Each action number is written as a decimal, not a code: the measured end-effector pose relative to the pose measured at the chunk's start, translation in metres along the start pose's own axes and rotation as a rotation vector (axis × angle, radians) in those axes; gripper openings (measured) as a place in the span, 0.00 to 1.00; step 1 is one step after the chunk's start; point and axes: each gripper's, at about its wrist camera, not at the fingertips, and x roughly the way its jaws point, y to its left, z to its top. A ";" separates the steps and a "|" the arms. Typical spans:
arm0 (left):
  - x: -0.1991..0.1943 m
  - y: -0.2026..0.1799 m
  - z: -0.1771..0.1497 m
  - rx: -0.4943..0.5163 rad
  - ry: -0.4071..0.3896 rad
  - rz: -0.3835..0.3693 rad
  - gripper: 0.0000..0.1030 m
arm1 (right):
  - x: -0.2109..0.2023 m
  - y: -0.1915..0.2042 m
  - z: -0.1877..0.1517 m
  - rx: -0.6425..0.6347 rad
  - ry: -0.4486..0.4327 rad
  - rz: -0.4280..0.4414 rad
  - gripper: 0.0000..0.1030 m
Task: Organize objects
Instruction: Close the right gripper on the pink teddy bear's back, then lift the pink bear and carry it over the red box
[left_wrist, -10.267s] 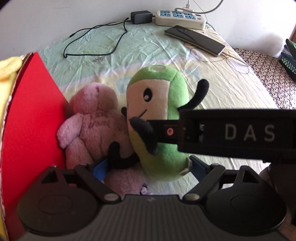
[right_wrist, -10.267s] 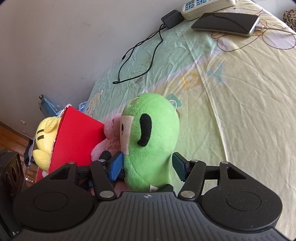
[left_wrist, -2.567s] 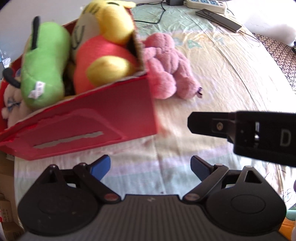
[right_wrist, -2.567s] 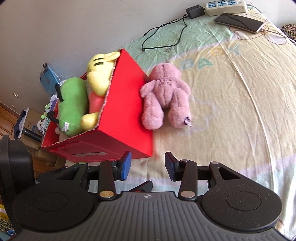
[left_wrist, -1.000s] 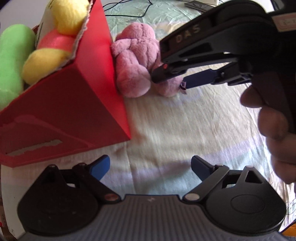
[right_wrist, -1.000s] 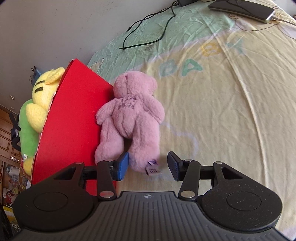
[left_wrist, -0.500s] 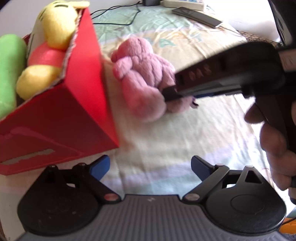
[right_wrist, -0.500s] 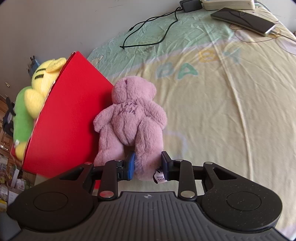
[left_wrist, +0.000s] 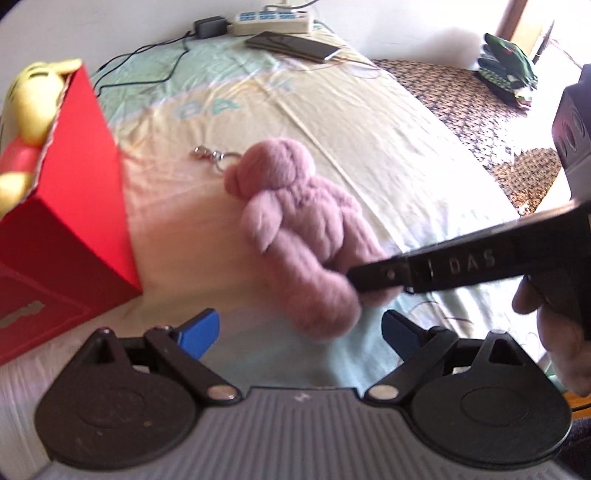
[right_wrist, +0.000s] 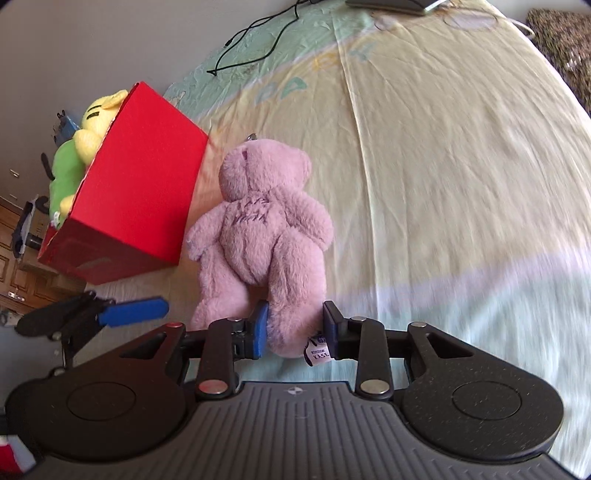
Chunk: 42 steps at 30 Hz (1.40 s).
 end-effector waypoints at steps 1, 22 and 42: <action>0.003 -0.002 0.001 0.009 -0.001 -0.004 0.92 | -0.003 -0.001 -0.002 0.007 0.000 0.009 0.35; 0.061 0.024 0.037 -0.157 0.063 -0.093 0.96 | 0.034 -0.033 0.043 0.197 -0.027 0.274 0.46; 0.023 0.006 0.033 -0.108 -0.034 -0.109 0.96 | -0.001 -0.023 0.026 0.212 -0.045 0.342 0.36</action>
